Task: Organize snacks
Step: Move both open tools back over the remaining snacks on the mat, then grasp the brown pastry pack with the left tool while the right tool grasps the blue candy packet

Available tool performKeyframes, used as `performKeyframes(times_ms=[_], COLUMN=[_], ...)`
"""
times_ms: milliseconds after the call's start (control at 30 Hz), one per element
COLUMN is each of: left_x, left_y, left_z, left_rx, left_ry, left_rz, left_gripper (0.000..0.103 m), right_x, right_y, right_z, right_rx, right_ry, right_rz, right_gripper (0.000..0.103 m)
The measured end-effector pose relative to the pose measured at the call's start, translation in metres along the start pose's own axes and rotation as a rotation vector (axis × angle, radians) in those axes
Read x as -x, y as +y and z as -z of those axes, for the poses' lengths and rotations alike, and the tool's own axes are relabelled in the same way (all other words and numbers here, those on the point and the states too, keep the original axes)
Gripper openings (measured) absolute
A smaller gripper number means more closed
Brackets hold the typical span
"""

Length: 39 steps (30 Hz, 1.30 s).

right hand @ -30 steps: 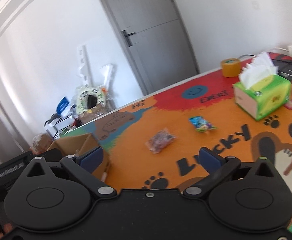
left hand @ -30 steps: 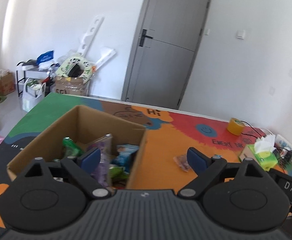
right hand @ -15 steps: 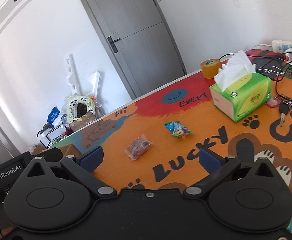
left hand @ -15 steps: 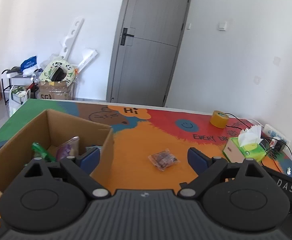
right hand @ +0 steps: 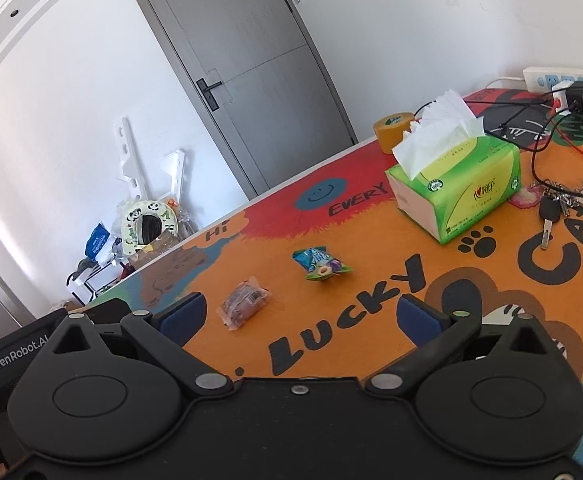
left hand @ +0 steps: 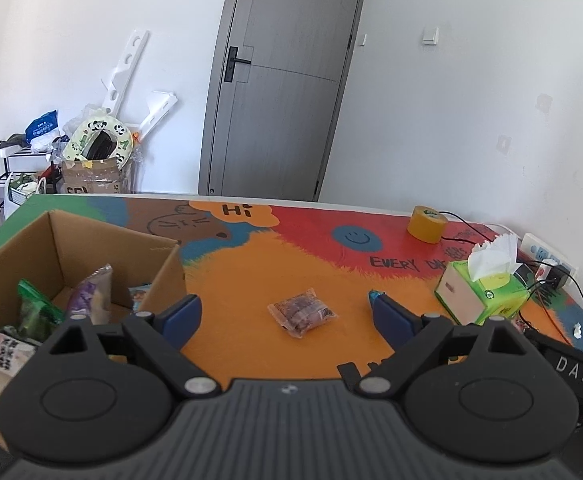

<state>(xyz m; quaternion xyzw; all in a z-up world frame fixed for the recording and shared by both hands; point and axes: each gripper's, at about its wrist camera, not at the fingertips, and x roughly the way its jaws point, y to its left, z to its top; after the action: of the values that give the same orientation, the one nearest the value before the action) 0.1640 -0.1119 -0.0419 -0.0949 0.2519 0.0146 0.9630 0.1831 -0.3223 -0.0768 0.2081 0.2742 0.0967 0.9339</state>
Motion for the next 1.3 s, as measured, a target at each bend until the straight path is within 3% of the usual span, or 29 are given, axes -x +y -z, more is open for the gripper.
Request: performKeyframes(times_ms=[167,533,900,1300], left_x=[-0.018,-0.068,-0.125,-0.160], left_y=[-0.004,-0.022,-0.022,-0.018], left_z=[0.001,-0.009,-0.010,-0.001], left_rx=[0.006,0.004,0.050,0.087], left_ry=[0.023,0.087,0.167,0.230], left_rz=[-0.003,-0.016,-0.073,-0.135], left_gripper=[0.091,0.091,0.088,0.084], right_x=[-0.012,-0.052,-0.105,-0.141], right_y=[-0.006,-0.022,-0.018,-0.009], right_z=[-0.001,-0.023,-0.037,-0.039], right_rx=[-0.010,-0.040,-0.027,0.012], right_ry=[0.012,0.059,0.117,0.163], right_rz=[-0.003,-0.007,0.015,0.043], right_gripper=[0.101,0.083,0.078,0.076])
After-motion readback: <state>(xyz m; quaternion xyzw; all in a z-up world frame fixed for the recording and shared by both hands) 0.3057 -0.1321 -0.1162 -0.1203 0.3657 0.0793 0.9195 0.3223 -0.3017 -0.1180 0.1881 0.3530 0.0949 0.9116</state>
